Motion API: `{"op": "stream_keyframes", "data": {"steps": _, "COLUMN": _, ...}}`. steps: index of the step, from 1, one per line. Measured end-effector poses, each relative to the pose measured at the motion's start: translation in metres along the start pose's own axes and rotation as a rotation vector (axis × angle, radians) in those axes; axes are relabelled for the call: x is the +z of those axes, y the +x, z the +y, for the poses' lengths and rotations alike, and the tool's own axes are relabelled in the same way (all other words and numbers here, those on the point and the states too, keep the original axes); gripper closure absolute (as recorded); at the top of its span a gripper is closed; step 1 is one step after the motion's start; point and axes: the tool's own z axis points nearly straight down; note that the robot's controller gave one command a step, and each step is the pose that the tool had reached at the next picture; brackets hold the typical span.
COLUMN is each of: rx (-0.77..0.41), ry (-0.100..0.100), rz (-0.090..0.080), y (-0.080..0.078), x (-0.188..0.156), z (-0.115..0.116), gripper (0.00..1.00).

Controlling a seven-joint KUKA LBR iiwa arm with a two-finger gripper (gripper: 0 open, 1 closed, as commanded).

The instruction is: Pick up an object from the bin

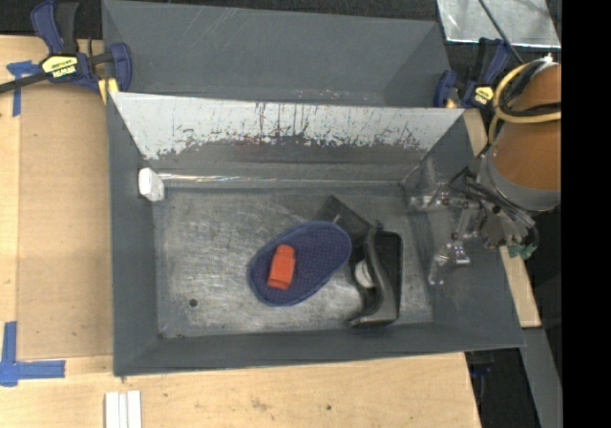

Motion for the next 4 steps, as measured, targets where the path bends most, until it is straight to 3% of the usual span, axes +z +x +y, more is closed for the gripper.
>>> {"op": "stream_keyframes", "data": {"steps": 1, "rx": 0.015, "ry": -0.003, "rz": -0.001, "y": -0.053, "x": 0.052, "z": 0.107, "gripper": 0.0}}
{"op": "stream_keyframes", "data": {"steps": 2, "rx": 0.092, "ry": 0.001, "rz": 0.005, "y": -0.058, "x": 0.114, "z": 0.111, "gripper": 0.0}}
{"op": "stream_keyframes", "data": {"steps": 3, "rx": 0.091, "ry": 0.0, "rz": 0.005, "y": -0.058, "x": 0.11, "z": 0.111, "gripper": 1.0}}
{"op": "stream_keyframes", "data": {"steps": 4, "rx": 0.152, "ry": -0.001, "rz": -0.007, "y": -0.079, "x": -0.017, "z": 0.106, "gripper": 1.0}}
